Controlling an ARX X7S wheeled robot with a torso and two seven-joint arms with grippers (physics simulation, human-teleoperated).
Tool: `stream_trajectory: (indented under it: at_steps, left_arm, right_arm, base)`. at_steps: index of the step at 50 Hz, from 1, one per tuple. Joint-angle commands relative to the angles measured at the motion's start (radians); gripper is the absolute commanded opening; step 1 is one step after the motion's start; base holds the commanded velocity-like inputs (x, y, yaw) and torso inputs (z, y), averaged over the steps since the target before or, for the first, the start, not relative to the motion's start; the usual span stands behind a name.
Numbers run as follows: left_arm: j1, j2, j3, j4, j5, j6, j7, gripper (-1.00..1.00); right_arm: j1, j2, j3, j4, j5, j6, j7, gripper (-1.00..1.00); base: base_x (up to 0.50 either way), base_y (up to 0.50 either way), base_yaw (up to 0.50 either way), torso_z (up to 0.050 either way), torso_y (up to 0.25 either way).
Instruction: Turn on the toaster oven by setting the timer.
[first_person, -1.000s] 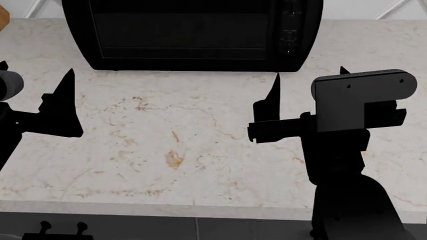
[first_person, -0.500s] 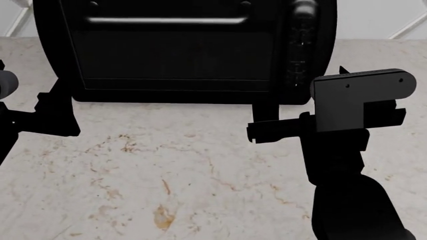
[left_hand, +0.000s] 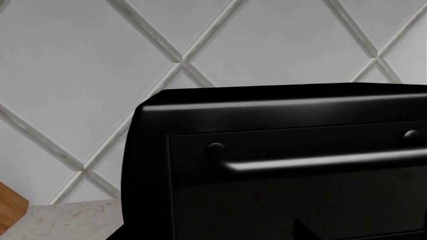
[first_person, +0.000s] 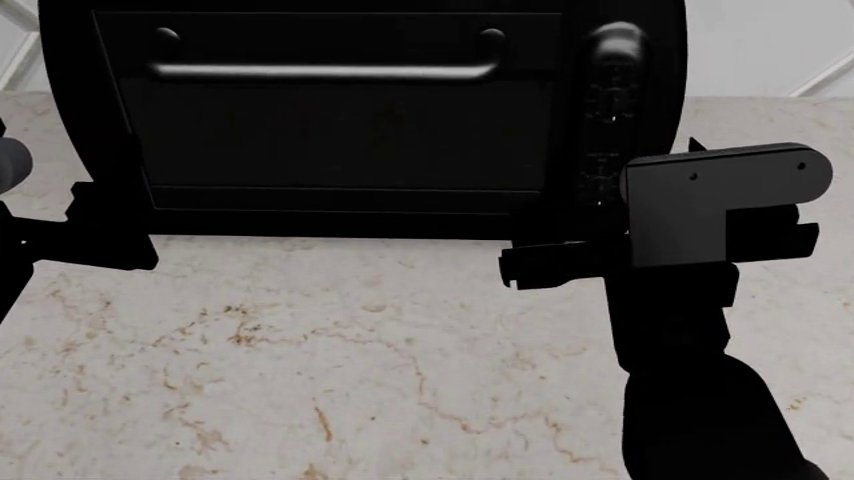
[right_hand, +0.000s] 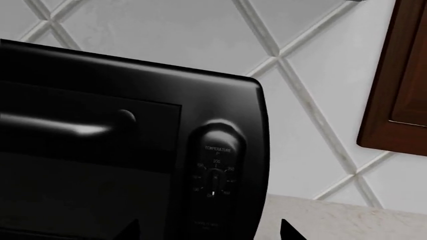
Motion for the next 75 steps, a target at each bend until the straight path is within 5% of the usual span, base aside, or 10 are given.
stream_trajectory:
  at_steps: [1,75]
  left_arm:
    - [0.002,-0.004,-0.002,0.003,-0.005,0.0,-0.004,1.0]
    - [0.013,-0.039,-0.017,0.019,-0.035,-0.003,-0.026,1.0]
  right_arm:
    - [-0.003,-0.007,-0.018,0.054,-0.042,-0.003,0.051,1.0]
    - [0.252,-0.117,-0.072,0.902,-0.1,-0.429,0.038,1.0]
  base:
    - [0.0,0.0,0.0,0.0,0.0]
    - [0.0,0.0,0.0,0.0,0.0]
